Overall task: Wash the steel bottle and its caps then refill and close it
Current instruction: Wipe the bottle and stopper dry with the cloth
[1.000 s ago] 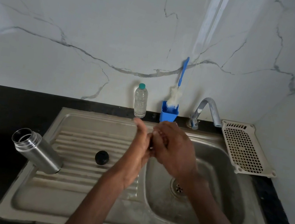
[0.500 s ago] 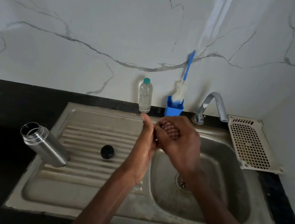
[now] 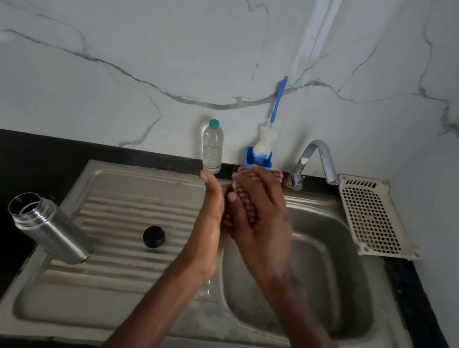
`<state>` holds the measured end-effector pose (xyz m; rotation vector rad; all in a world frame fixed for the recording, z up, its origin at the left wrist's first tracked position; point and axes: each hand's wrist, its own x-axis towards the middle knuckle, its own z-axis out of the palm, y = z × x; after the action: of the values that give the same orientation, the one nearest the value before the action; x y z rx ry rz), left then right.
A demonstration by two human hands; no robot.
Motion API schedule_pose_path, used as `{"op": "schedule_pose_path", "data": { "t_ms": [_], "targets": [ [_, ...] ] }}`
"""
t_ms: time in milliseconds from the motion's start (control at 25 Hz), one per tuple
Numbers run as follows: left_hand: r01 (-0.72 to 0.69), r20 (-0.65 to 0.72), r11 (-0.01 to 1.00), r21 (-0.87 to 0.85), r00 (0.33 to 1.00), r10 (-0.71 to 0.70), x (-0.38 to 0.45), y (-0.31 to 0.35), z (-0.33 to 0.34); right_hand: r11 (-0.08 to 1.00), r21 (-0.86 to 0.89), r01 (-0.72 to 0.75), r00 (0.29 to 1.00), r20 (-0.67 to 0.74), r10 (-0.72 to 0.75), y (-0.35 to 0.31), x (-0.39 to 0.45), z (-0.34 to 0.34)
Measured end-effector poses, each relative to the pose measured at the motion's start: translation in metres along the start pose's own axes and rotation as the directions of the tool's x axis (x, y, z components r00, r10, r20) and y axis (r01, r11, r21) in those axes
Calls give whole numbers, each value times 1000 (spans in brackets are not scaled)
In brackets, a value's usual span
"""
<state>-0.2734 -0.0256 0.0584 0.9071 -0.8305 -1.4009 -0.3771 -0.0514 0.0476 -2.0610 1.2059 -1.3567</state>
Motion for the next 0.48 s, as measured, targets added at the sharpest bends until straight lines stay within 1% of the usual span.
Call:
{"op": "schedule_pose_path", "data": {
  "t_ms": [40, 80, 120, 160, 200, 240, 280, 320, 360, 400, 440, 480],
  "targets": [
    [-26, 14, 998, 55, 1000, 25, -3, -1, 0, 991, -130, 14, 999, 48, -8, 0, 8, -5],
    [-55, 34, 993, 101, 998, 52, -6, -2, 1, 976, -208, -60, 990, 110, 84, -1, 19, -11],
    [-81, 59, 988, 130, 996, 74, -9, -4, 1, 948, -268, -170, 960, 173, 221, -3, 31, -17],
    [-99, 75, 985, 143, 993, 89, -11, -6, 2, 915, -285, -285, 907, 229, 353, -5, 43, -22],
    [-105, 85, 986, 131, 992, 94, -12, -5, 3, 869, -263, -418, 831, 274, 483, -6, 55, -28],
    [-100, 80, 990, 103, 993, 91, -13, -4, 4, 809, -203, -551, 743, 320, 587, -4, 64, -32],
    [-88, 74, 994, 63, 994, 83, -14, -2, 5, 724, -111, -680, 647, 374, 665, -3, 70, -34],
    [-78, 67, 997, 25, 995, 76, -14, 2, 4, 622, -15, -783, 560, 419, 715, -3, 70, -36],
    [-74, 54, 997, -8, 996, 75, -12, 6, 3, 534, 80, -842, 505, 467, 726, -1, 67, -36],
    [-82, 41, 996, -24, 996, 83, -9, 9, 1, 455, 190, -870, 483, 515, 709, 0, 62, -33],
    [-103, 31, 994, -22, 994, 103, -7, 11, 0, 372, 321, -871, 491, 564, 664, 2, 54, -29],
    [-136, 15, 991, 17, 991, 135, -4, 13, 0, 266, 454, -851, 513, 604, 611, 1, 46, -25]
  ]
}}
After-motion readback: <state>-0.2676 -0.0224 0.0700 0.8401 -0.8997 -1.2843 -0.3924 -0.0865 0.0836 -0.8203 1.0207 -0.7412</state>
